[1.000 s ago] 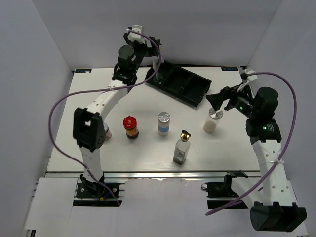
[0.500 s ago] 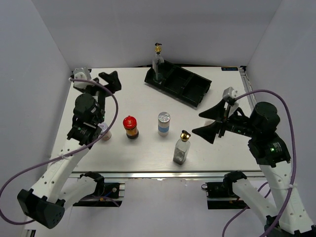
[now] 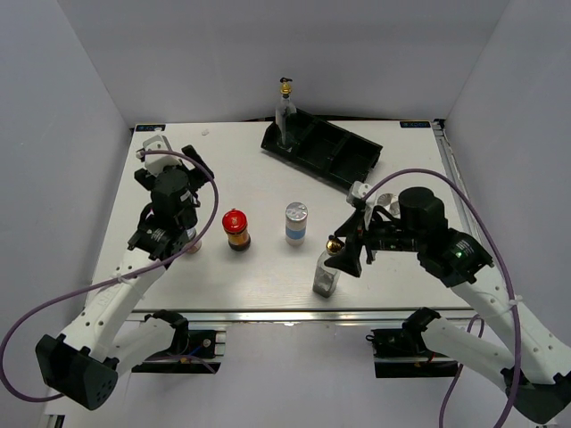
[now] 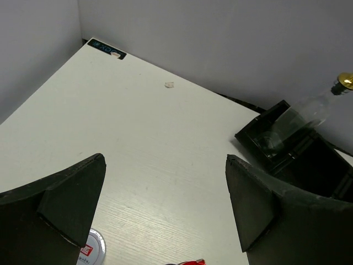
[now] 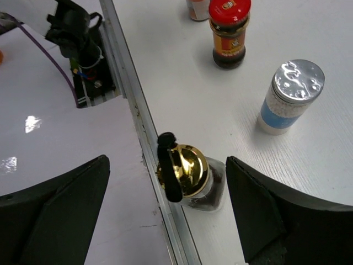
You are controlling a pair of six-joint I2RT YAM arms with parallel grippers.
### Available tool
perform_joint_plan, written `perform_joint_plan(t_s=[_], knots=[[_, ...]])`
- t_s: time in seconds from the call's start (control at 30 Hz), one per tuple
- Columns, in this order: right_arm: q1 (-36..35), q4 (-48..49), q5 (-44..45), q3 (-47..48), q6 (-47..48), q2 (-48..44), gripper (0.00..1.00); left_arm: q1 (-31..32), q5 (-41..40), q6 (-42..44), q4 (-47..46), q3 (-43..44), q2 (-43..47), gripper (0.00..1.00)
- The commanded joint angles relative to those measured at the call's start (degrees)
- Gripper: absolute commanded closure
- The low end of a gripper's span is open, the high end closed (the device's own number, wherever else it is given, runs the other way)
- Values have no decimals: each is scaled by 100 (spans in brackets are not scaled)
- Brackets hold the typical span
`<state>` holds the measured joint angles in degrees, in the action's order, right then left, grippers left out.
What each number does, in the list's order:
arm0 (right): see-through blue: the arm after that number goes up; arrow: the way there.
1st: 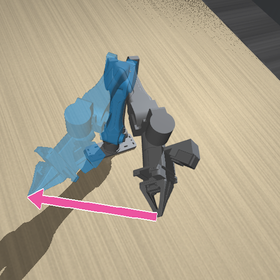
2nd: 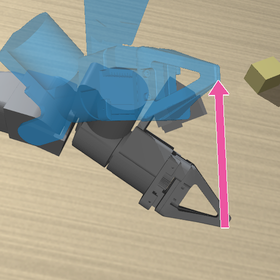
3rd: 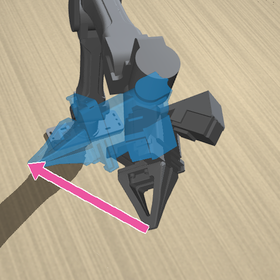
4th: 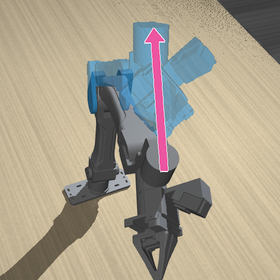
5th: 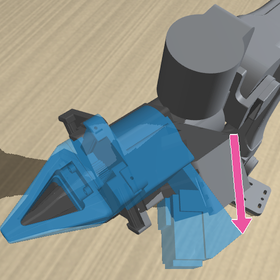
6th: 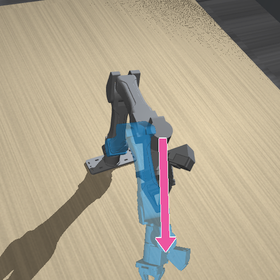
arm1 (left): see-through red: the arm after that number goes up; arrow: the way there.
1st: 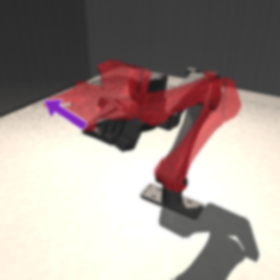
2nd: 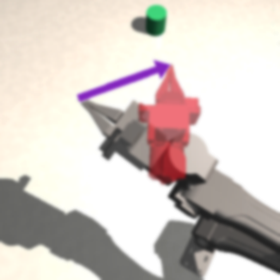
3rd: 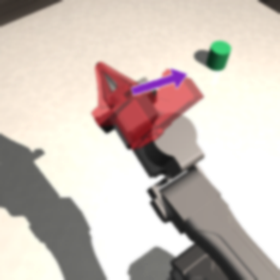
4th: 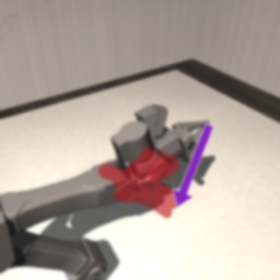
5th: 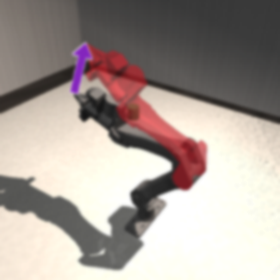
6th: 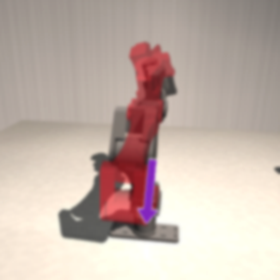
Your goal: Organize the condiment bottles
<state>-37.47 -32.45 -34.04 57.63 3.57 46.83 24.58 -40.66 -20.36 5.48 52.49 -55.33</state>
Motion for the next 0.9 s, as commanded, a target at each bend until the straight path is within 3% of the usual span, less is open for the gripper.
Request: perform_joint_plan(t_s=[0.0, 0.17, 0.3, 0.5, 0.6, 0.63, 0.73, 0.87], knots=[[-120, 265, 617, -111, 249, 107, 11, 12, -266, 111, 156, 218, -22, 2], [-208, 450, 1417, -462, 293, 177, 10, 12, -310, 172, 243, 253, -66, 2], [-260, 659, 1128, -787, 434, 178, 11, 12, -539, 243, 270, 235, 5, 2], [-269, 1213, 926, -1051, 557, 125, 23, 12, -609, 357, 130, 183, 57, 2], [-269, 1521, 943, -1209, 565, -24, 35, 12, -662, 445, 147, 165, 49, 2], [-261, 1670, 961, -1297, 557, -51, 50, 12, -723, 454, 164, 174, 49, 2], [-269, 1733, 996, -1315, 557, -174, 79, 12, -855, 480, 165, 130, 84, 2], [-260, 1707, 1066, -1184, 636, -253, 98, 12, -838, 515, 77, 51, 154, 2]])
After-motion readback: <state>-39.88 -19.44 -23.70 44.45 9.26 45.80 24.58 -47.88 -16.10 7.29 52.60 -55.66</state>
